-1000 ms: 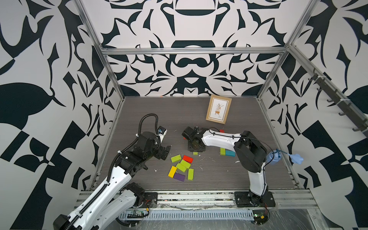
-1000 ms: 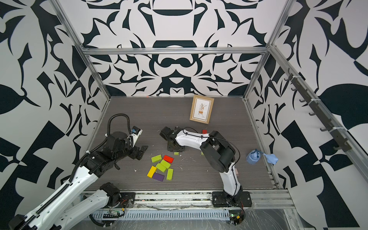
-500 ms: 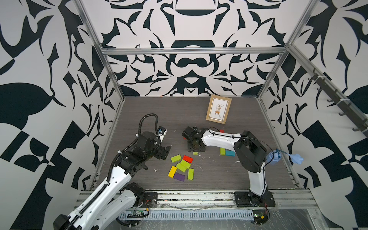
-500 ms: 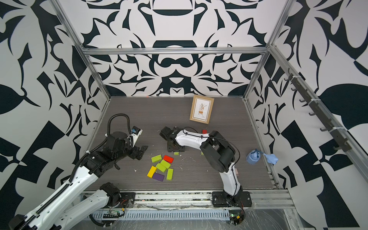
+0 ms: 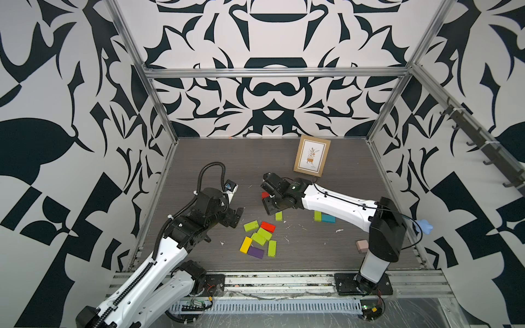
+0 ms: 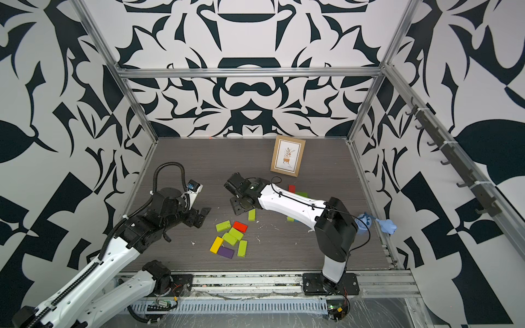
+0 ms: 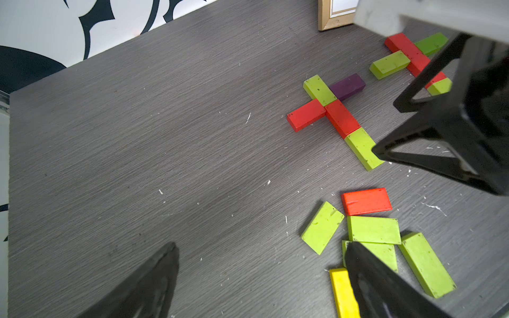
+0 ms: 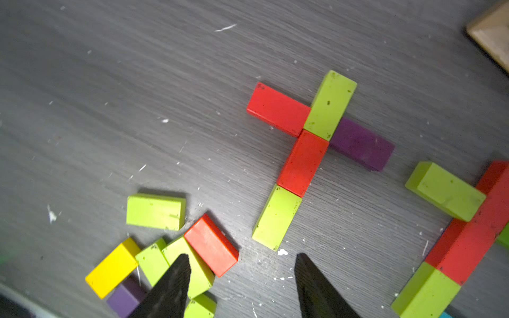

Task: Assemble the letter t with building blocks
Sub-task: Pick up the building block from the center of the board.

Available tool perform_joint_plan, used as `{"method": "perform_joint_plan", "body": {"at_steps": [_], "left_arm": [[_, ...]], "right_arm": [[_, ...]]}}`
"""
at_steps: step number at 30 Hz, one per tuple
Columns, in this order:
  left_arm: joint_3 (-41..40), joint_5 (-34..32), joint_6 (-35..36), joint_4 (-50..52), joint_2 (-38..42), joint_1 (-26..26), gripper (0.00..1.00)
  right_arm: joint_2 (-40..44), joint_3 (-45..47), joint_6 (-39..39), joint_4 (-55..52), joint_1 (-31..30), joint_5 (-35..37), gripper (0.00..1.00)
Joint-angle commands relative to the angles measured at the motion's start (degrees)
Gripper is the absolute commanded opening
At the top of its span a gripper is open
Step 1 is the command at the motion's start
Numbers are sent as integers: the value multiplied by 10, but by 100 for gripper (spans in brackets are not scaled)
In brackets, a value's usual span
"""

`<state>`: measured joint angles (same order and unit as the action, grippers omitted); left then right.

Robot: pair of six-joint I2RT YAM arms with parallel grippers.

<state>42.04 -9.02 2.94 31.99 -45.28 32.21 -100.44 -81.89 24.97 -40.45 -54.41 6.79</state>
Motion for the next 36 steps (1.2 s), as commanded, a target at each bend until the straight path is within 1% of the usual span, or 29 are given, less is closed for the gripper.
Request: {"method": "perform_joint_plan", "body": {"at_steps": [1,7,10,16,24,26,28,32,36], "left_arm": [[1,-11,-4,3,15,-1,98],[-5,-16,-7,0,25,-1,98],[-6,-20,-8,-1,27,-1,98],[-7,-28,-8,0,35,-1,99],[-7,-34,-11,0,40,-1,99],[-7,-34,-11,0,40,-1,99],[-6,-35,-10,1,41,-1,99],[-6,-34,-12,1,42,-1,99],[-7,-34,-13,1,45,-1,99]], "right_arm": [[15,15,-111,-14,-11,-28,63],[10,37,-171,-5,-41,-45,62],[4,44,-188,6,-53,-67,62],[-21,45,-209,7,-63,-77,60],[-49,42,-222,7,-64,-61,56],[-57,40,-223,7,-64,-52,54],[-68,35,-223,3,-63,-36,49],[-91,22,-221,-7,-63,-23,48],[-96,21,-218,-3,-62,-8,48]]}}
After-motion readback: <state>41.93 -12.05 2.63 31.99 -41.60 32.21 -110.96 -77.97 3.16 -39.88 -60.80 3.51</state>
